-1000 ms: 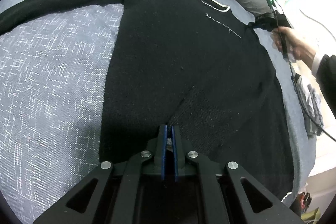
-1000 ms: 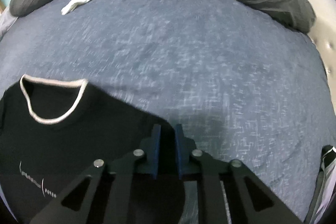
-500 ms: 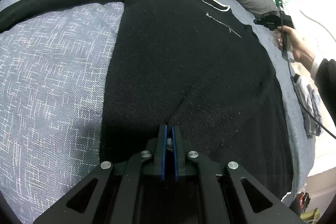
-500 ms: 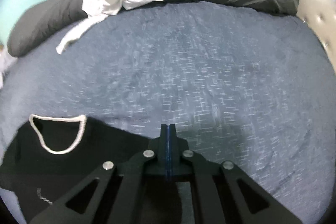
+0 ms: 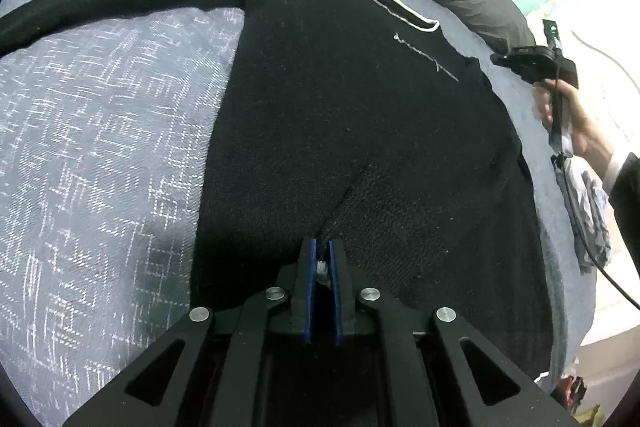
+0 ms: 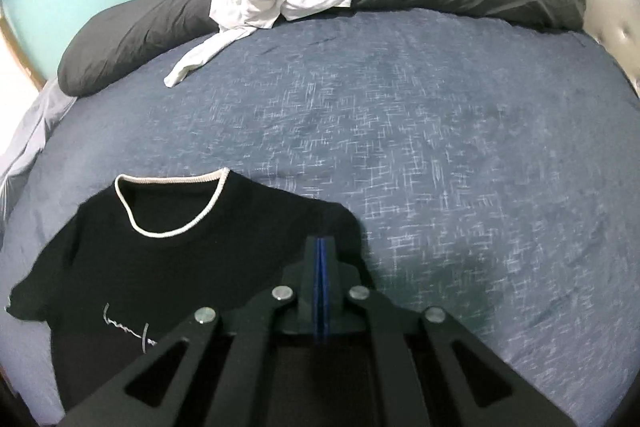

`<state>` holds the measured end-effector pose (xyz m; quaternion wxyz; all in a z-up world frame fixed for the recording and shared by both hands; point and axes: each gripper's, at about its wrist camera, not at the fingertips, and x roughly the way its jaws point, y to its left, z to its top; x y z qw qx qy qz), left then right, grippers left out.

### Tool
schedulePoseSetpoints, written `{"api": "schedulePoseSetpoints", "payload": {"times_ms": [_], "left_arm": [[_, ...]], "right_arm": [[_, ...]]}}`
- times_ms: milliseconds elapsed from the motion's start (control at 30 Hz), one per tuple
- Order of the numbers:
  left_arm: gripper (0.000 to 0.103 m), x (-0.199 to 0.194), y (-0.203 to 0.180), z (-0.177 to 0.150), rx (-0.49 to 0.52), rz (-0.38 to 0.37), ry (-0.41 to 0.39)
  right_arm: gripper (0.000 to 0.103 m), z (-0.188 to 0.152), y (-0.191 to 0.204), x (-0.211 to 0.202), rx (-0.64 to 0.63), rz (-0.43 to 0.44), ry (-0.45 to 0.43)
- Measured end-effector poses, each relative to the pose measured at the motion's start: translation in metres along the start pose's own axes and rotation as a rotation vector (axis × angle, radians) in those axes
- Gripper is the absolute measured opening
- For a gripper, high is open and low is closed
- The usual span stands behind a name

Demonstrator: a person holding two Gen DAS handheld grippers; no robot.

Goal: Fold clothes
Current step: 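Press the folded side flat and open the left tool to release it, then grasp the white-trimmed sleeve cuff with the left tool and lift it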

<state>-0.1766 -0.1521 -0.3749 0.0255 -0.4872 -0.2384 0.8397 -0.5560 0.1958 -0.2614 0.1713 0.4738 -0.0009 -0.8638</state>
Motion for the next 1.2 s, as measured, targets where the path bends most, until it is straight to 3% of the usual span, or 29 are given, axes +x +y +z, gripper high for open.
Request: {"api": "schedulePoseSetpoints", "payload": {"times_ms": [67, 133, 300, 500, 600, 800, 933, 1033, 1200], "left_arm": [[0.024, -0.004, 0.002, 0.002, -0.011, -0.004, -0.007], [0.028, -0.008, 0.006, 0.005, -0.023, -0.006, -0.016], [0.031, -0.011, 0.012, 0.018, -0.054, -0.010, -0.041], [0.031, -0.028, 0.027, 0.016, -0.075, -0.013, -0.059], [0.031, -0.035, 0.032, 0.012, -0.076, -0.012, -0.060], [0.034, -0.042, 0.033, 0.013, -0.080, 0.012, -0.084], [0.041, -0.049, 0.041, 0.014, -0.110, 0.039, -0.105], [0.042, -0.058, 0.049, 0.014, -0.137, 0.055, -0.124], [0.049, -0.076, 0.064, 0.008, -0.171, 0.082, -0.157]], "right_arm": [[0.001, 0.003, 0.004, 0.005, 0.001, -0.001, 0.016], [0.001, 0.006, 0.008, 0.017, 0.000, -0.014, 0.049], [0.001, 0.010, 0.006, 0.047, 0.014, -0.067, 0.124], [0.001, 0.017, -0.003, 0.064, 0.005, -0.128, 0.094], [0.001, 0.018, -0.016, 0.043, 0.084, -0.105, -0.009], [0.001, -0.005, -0.029, -0.014, 0.126, 0.002, -0.081], [0.001, -0.049, -0.019, -0.067, 0.136, 0.089, -0.107], [0.001, -0.084, -0.003, -0.097, 0.078, 0.103, -0.105], [0.002, -0.140, 0.014, -0.123, 0.076, 0.174, -0.083]]}}
